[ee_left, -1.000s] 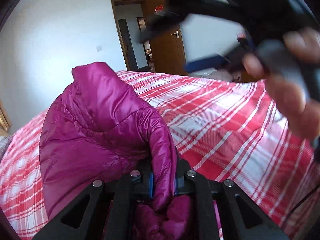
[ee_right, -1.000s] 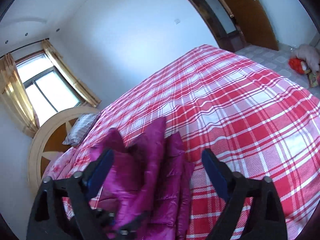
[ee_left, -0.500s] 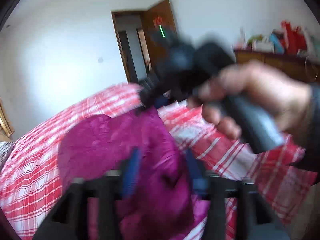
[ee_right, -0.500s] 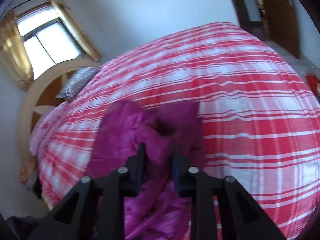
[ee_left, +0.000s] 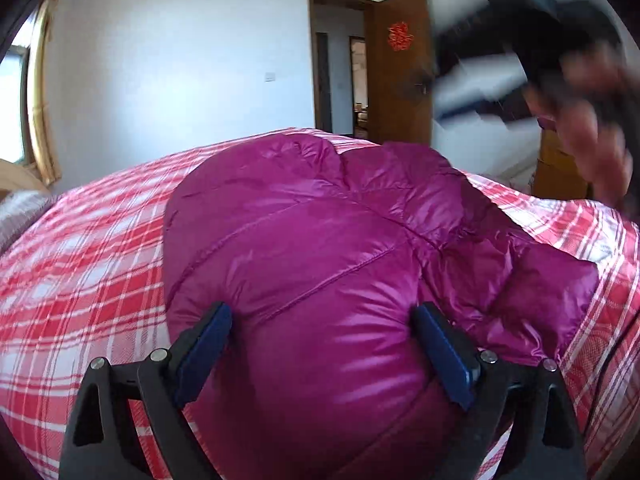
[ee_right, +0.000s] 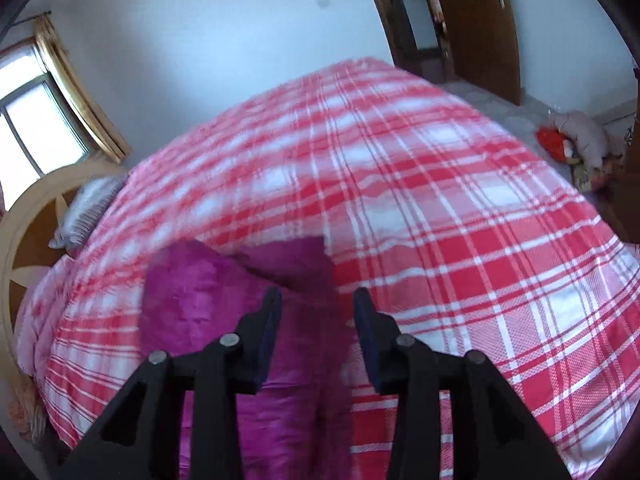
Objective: Fold large clothes
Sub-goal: 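Lower the magenta jacket bundle onto the bedspread with both tools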
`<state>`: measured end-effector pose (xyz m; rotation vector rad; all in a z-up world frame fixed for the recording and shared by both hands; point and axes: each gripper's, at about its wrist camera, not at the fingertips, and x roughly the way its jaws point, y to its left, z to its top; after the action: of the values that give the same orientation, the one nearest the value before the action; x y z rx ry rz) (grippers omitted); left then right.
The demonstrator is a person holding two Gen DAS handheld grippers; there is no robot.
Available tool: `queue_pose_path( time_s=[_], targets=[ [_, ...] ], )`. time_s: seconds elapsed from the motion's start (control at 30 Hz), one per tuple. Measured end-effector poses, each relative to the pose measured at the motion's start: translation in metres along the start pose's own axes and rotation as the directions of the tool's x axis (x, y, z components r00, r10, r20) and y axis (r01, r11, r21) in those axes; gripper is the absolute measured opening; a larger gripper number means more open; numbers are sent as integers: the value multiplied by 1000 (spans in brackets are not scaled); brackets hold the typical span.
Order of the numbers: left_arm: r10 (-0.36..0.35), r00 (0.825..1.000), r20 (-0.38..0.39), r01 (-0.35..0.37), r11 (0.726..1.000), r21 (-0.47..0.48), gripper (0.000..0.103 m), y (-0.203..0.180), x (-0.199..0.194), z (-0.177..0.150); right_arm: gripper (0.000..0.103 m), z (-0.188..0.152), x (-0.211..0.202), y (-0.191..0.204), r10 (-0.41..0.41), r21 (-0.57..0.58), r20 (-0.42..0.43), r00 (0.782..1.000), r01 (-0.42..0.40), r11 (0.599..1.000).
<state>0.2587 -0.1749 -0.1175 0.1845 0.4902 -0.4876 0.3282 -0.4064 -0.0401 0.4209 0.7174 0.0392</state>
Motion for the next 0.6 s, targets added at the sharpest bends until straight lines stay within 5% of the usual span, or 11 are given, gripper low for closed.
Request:
queue_pose_path(
  time_s=[0.13,0.27,0.43,0.6],
  targets=[
    [-38,998,46,41,998,-53,93,9,-9,12,70,0,-4,40,144,31,49,988,-146,989],
    [46,995,88,-34,991,-130,93,42,-24,24,68,-8,23,38,146,104,94,985,-156,982],
    [175,982,65,-161,971,-179,93,77,-2,62,69,-25,53,22,-29,86,61,998,24,996],
    [189,981,-31,-191,972,-139,93,72,57,94,69,-34,55,3,-117,80,94,989,109,991]
  ],
)
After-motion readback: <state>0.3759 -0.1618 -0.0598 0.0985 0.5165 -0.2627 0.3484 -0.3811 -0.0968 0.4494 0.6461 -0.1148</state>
